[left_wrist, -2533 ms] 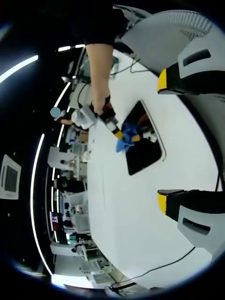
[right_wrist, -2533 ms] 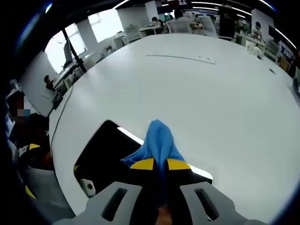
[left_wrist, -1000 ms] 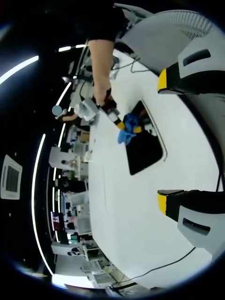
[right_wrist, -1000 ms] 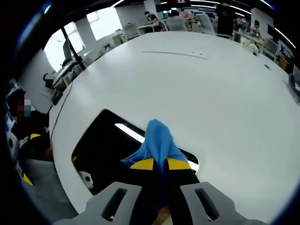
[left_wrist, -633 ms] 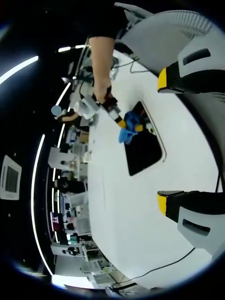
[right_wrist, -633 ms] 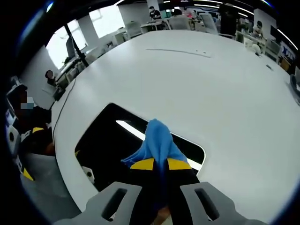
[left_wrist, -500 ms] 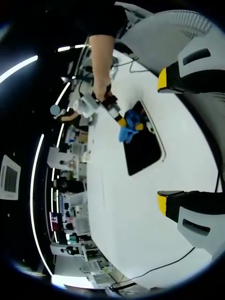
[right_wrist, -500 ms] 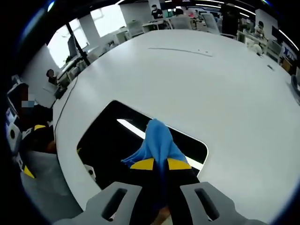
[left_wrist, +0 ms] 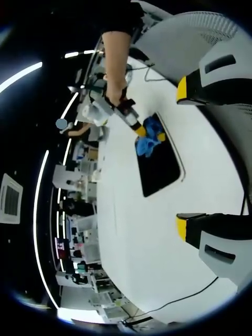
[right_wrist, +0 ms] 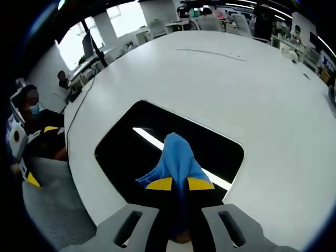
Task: Wipe the mirror surface with the cleaning cloth until all visible marks leave the cleaned area.
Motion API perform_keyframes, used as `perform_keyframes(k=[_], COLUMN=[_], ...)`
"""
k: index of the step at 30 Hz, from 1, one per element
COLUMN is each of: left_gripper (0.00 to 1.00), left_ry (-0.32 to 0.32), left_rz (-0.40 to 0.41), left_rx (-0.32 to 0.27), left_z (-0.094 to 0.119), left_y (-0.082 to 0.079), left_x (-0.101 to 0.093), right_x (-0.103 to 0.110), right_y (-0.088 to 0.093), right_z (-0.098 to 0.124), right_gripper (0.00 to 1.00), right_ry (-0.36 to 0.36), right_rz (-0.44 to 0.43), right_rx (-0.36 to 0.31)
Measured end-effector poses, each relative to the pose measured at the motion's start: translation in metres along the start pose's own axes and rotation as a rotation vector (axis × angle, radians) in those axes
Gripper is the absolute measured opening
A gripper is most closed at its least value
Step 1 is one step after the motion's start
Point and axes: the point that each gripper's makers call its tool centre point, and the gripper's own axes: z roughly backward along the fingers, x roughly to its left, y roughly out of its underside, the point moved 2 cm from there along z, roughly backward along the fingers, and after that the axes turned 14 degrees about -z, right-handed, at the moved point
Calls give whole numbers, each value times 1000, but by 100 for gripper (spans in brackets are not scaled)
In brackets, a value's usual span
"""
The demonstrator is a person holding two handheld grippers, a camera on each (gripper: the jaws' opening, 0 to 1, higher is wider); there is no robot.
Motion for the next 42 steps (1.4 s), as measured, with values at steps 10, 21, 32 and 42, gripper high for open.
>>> perform_keyframes(k=[10,21,32,42], left_gripper=[85,85,89,89], left_ry=[-9,-4,17,1], left_rz=[-6,-8,-32,-33], left_rx=[-8,-4,-18,-24], left_z=[0,0,-2,-1], left_y=[-2,-2,-5,-6], left_x=[1,0,-3,-1], right_x=[8,6,9,11], right_y=[14,21,34,39], right_z=[4,5,9,11], right_gripper=[3,3,3,3], right_ry=[-7,-11,-19,-26], right_rz=[18,42,51,58], right_rx=[14,23,29,38])
